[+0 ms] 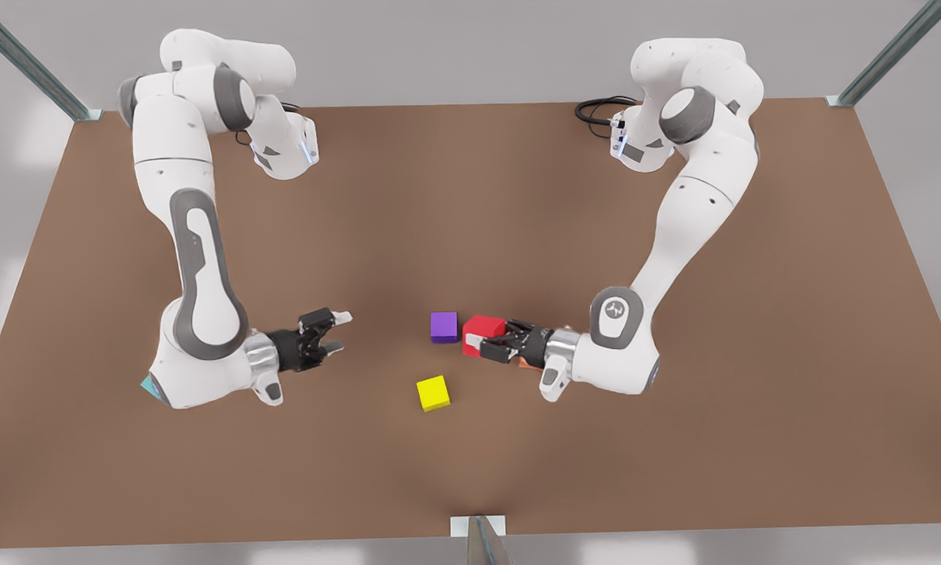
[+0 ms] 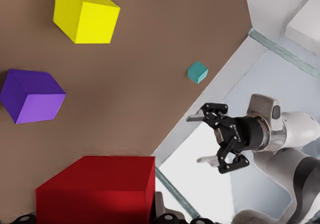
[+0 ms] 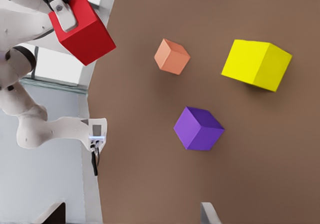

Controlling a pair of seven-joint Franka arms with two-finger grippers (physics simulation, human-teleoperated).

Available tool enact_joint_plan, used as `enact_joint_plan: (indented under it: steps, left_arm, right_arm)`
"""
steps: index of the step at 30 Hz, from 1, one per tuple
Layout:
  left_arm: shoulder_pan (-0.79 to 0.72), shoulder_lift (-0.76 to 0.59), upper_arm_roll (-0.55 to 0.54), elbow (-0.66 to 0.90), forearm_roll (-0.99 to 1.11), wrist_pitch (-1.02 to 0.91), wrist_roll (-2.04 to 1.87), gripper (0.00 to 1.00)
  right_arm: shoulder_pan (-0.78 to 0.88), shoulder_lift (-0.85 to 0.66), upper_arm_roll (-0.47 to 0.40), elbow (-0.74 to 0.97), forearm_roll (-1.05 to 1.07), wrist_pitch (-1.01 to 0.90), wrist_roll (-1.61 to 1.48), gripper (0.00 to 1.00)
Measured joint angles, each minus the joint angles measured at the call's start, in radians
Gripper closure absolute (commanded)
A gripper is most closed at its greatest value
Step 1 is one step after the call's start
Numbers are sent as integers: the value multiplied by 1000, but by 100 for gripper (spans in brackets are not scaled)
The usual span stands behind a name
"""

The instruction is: Pick up red wooden cube and pass to hand red wooden cube and place in blue wooden cube

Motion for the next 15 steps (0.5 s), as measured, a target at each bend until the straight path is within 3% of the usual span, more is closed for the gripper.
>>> enact_joint_plan:
  steps: [3, 7, 15]
  left_arm:
    - [1, 13, 1, -13, -44, -6, 88, 59]
    - [0, 17, 3, -16, -64, 6, 209, 60]
    - [-1, 26, 16, -13, -80, 50, 420, 59]
  right_arm:
    - [18, 30, 2, -4, 91, 19, -200, 0]
    - [70, 40, 3, -25, 185, 91, -444, 0]
    - [135, -51, 3, -240, 377, 311, -814, 0]
